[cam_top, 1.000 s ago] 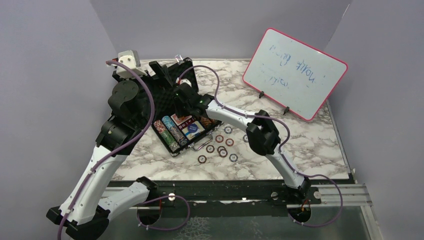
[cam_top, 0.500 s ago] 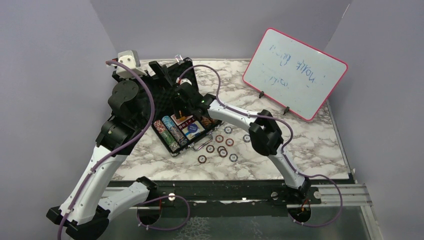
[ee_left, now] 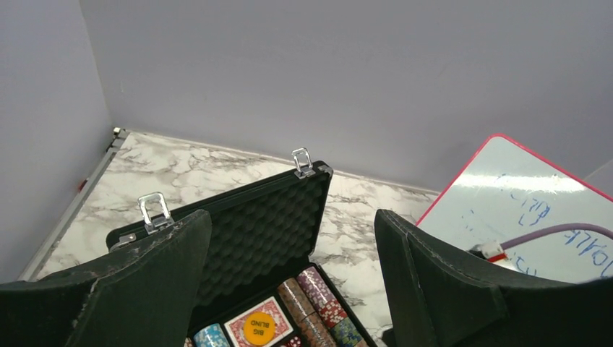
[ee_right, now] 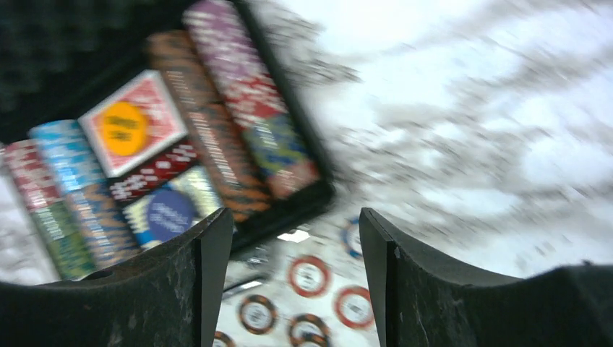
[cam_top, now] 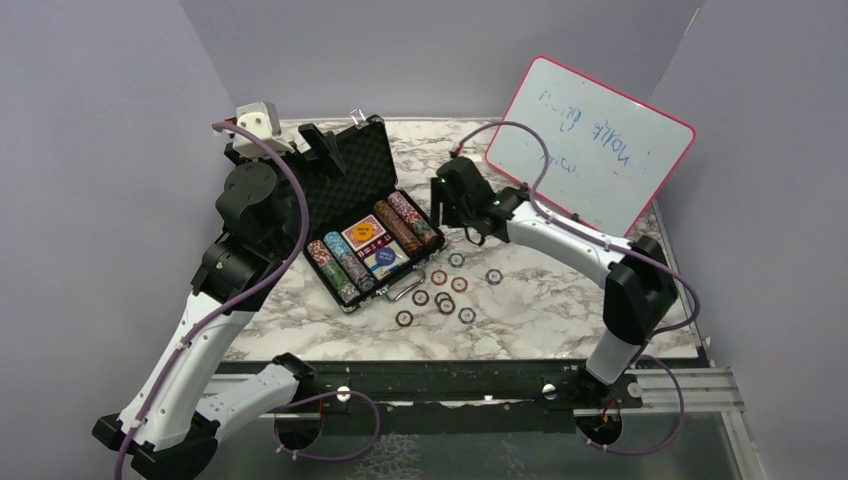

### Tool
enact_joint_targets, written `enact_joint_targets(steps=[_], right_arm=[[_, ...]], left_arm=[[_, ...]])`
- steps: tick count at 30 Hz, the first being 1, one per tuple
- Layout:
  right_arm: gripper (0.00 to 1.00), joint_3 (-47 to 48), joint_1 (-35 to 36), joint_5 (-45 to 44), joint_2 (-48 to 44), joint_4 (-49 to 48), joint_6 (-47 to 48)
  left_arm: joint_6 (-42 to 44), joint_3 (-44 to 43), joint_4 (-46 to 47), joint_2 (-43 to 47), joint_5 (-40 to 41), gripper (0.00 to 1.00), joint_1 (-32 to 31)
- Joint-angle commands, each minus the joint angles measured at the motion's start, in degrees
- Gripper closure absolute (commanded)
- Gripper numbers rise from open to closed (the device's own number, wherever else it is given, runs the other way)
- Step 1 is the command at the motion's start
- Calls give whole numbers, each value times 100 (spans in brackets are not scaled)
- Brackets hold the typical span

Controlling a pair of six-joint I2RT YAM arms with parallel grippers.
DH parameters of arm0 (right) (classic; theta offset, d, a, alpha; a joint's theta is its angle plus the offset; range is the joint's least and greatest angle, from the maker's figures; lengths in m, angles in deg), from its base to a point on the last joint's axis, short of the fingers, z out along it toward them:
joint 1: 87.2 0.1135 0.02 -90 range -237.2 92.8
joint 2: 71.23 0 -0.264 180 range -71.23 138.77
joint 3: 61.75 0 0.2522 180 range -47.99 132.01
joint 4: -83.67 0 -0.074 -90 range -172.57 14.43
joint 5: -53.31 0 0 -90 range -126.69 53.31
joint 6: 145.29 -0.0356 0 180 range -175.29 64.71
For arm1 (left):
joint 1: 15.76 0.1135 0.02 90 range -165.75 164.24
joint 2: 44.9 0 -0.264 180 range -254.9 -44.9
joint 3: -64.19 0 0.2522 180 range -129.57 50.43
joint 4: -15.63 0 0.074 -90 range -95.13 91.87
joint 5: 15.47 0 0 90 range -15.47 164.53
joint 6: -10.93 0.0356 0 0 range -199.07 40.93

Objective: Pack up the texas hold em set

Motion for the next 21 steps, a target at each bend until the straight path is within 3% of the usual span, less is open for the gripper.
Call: enact_joint_targets(steps=[1,10,21], right_arm=[[33,-934,-347,-653,-492,843,-727],[31,-2281,-686,-334,-988,1176,-1296],[34,-2366,-699,-117,-571,1020,-1266]], left_arm=[[32,107,85,-38,-280,14,15],[-33,113,126,-273,-582,13,13],[-162,125,74,-281,-659,13,13]])
